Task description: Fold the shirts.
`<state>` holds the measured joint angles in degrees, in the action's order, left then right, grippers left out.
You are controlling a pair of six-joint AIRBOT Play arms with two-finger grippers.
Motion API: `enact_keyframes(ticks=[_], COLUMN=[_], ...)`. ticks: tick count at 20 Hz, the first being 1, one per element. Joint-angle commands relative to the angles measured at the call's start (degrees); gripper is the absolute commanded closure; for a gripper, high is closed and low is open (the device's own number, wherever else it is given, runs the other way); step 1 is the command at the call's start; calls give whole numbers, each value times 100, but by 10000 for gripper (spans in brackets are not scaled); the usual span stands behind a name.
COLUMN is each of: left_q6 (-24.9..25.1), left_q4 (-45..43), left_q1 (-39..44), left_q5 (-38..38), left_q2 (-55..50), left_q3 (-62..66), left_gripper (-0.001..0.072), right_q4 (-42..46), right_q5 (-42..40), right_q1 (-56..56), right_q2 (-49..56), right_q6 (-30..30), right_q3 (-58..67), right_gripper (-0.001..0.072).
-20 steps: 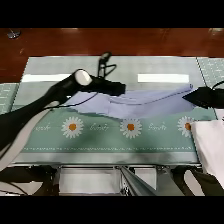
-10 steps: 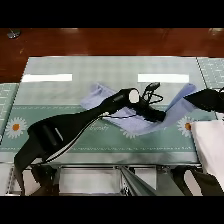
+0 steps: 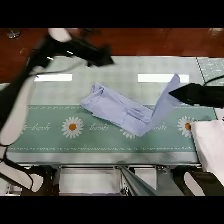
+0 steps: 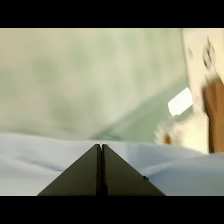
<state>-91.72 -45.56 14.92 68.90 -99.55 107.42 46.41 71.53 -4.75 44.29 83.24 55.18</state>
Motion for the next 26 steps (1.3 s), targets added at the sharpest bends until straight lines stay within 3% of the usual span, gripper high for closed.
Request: enact_keyframes(ticks=[1, 4, 8, 13, 14, 15, 17, 19, 22, 24, 26], left_q6=[66, 691, 1222, 1193, 1126, 1134, 1384, 1478, 1478, 1478, 1482], left_q4=[-450, -422, -498, -498, -490, -476, -479, -479, -476, -431, -306], left_q1=[-1624, -2249, -2374, -2382, -2380, -2380, -2382, -2382, -2380, -2380, -2363], left_q5=[675, 551, 245, -76, -109, -133, -334, -529, -520, -529, -527], left_q2=[1220, 2647, 4610, 6008, 6072, 6065, 5958, 5731, 5399, 5366, 5368], left_q3=[17, -323, -1808, -4728, -5237, -5740, -6570, -7062, -7224, -7222, -7224], left_gripper=[685, 684, 684, 684, 684, 684, 684, 684, 684, 684, 684], right_q4=[-254, -258, -173, -90, -96, -96, 299, 881, 2221, 2988, 3198], right_q5=[-1021, -1318, -1464, -1440, -1366, -1261, -780, 258, 1344, 1198, 280], right_q1=[1180, 2162, 2973, 3451, 3510, 3536, 3480, 3121, 2411, 1923, 1414], right_q2=[863, 2234, 4286, 6234, 6478, 6618, 6603, 6288, 5250, 4183, 2861], right_q6=[101, 52, -11, 385, 474, 450, 304, 374, 496, 695, 1130], right_q3=[205, 1134, 2763, 4363, 4548, 4647, 4666, 4664, 4640, 4107, 2505], right_gripper=[687, 687, 687, 679, 416, 101, 77, 77, 78, 78, 78])
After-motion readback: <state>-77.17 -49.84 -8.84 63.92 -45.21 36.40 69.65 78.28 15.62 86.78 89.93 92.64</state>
